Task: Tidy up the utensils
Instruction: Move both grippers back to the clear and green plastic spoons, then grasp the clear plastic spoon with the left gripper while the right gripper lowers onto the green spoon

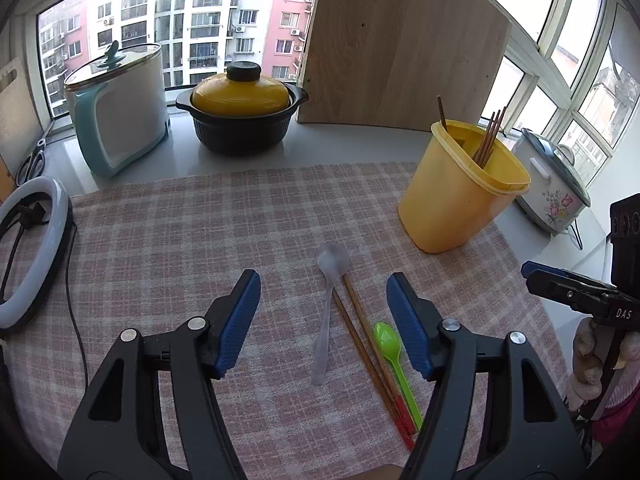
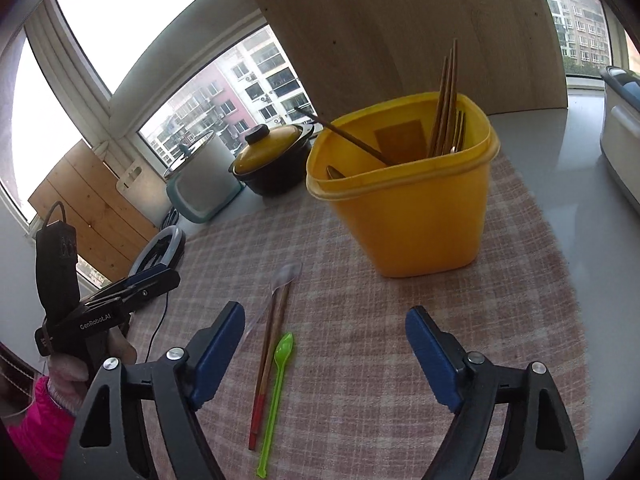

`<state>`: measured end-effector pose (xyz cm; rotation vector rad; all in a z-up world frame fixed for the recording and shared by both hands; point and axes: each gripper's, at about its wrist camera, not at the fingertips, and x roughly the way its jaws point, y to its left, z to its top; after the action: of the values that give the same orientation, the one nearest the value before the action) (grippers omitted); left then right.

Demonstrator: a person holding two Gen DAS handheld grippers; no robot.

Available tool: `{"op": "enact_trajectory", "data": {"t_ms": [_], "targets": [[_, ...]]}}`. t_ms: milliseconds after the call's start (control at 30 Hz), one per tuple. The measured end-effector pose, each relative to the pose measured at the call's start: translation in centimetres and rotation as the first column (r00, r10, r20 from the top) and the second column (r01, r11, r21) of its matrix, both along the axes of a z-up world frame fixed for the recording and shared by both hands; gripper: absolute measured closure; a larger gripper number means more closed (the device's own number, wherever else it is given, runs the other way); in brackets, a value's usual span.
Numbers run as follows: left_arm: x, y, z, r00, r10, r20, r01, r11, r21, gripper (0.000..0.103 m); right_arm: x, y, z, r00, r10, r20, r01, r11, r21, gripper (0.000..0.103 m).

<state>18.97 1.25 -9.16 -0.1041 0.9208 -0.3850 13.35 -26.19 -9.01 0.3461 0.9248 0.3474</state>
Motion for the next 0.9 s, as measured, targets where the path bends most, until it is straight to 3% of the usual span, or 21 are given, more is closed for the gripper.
{"op": "enact_trajectory", "data": {"t_ms": [100, 233, 367, 500, 667, 900], "targets": [[0.3, -0.3, -1.0, 0.999, -0.020, -0.030, 0.020, 1.000, 0.001, 0.046, 0.5, 1.3, -1.7, 0.998, 0.031, -0.051, -0.030, 0.999, 0.020, 0.030], [0.8, -0.8, -2.0, 0.997, -0.044, -0.058, 0.044, 0.999, 0.001, 0.051, 1.3, 3.5, -3.7, 0.989, 0.093, -0.115, -0.088, 0.995, 0.049, 0.049], [1.5, -1.6, -2.7, 0.995, -0.070, -0.077, 0.071, 0.997, 0.011, 0.051, 1.8, 5.3, -5.5, 0.979, 0.133, -0.157, -0.127, 0.991, 0.046, 0.062], [2.5, -3.0, -3.5, 0.990, -0.101, -0.101, 0.104, 0.994, 0.034, 0.051, 1.9, 6.2, -6.9, 0.971, 0.142, -0.193, -0.134, 0.989, 0.056, 0.067], [3.4, -5.7, -4.6, 0.980, -0.166, -0.109, 0.179, 0.977, 0.118, 0.051, 1.6, 6.4, -7.6, 0.967, 0.148, -0.209, -0.137, 0.989, 0.062, 0.071], [4.7, -9.2, -6.4, 0.960, -0.249, -0.130, 0.276, 0.923, 0.268, 0.051, 1.2, 5.8, -8.0, 0.966, 0.144, -0.216, -0.130, 0.988, 0.077, 0.075]]}}
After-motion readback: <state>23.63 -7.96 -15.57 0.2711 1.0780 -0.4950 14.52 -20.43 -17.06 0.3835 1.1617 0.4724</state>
